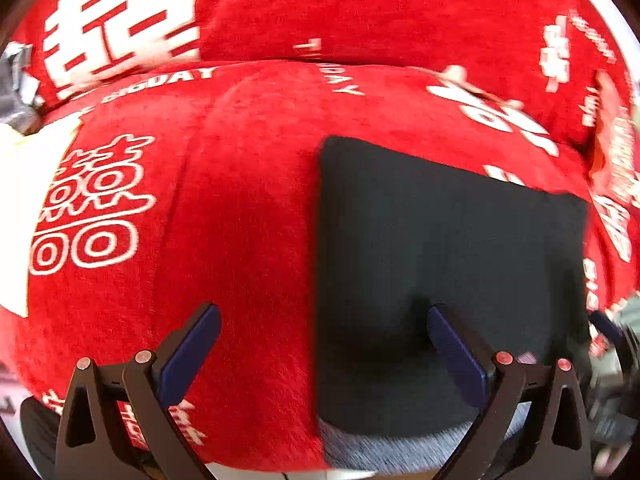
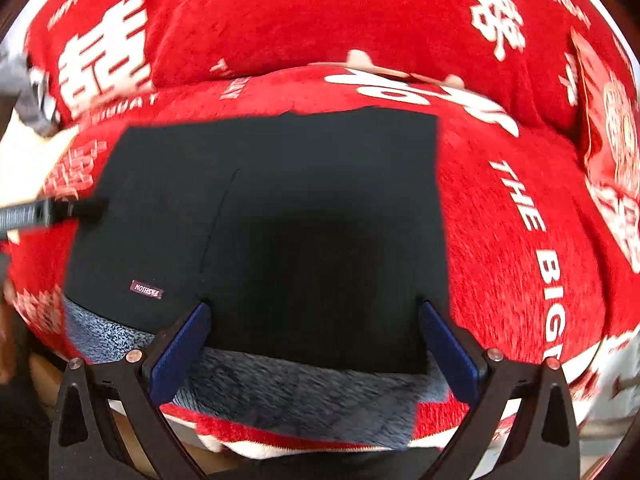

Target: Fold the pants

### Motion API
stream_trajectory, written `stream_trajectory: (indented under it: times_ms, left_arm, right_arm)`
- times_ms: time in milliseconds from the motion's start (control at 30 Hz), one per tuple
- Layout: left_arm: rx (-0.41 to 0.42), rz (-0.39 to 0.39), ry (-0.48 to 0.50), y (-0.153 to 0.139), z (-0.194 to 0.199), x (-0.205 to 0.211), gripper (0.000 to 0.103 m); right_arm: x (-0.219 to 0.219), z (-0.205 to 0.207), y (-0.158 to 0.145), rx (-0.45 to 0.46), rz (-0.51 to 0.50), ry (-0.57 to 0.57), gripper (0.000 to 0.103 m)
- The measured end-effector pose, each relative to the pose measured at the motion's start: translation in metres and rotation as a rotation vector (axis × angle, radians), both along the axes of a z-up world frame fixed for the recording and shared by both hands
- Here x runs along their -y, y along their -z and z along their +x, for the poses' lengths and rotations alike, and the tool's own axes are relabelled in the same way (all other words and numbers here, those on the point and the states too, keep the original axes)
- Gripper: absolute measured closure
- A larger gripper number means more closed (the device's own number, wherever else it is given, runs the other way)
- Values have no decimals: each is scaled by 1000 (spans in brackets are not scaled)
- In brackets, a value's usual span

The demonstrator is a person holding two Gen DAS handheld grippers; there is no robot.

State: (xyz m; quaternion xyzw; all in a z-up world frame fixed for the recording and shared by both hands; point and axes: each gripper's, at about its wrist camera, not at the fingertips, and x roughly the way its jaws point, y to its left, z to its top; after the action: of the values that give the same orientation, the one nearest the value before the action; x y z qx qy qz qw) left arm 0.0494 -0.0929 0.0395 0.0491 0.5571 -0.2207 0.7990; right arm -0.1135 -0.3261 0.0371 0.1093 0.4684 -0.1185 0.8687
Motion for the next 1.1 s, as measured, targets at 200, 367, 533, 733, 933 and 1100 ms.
stream_trajectory:
  times_ms: [200, 367, 533, 733, 933, 1100]
  left_arm:
    - [-60, -66, 93, 10, -4, 9, 0]
    - [-125, -122, 118, 23, -2, 24, 0]
    - [-131, -132, 102, 32, 1, 39, 0]
    - [-25, -97, 188, 13, -19, 53, 33]
    - [49, -31, 211, -4, -27, 57, 58]
    - [27, -65, 186, -19, -21, 39, 63]
  right_arm:
    - [62, -10, -4, 61, 147, 114, 0]
    - [79, 12, 26, 21, 271, 47, 0]
    - [83, 23, 49, 82, 401, -16, 0]
    - [54, 29, 36, 52, 291, -94, 20]
    - [40, 24, 10, 78, 275, -84, 46]
    - [13, 18, -24, 126, 224, -130, 49]
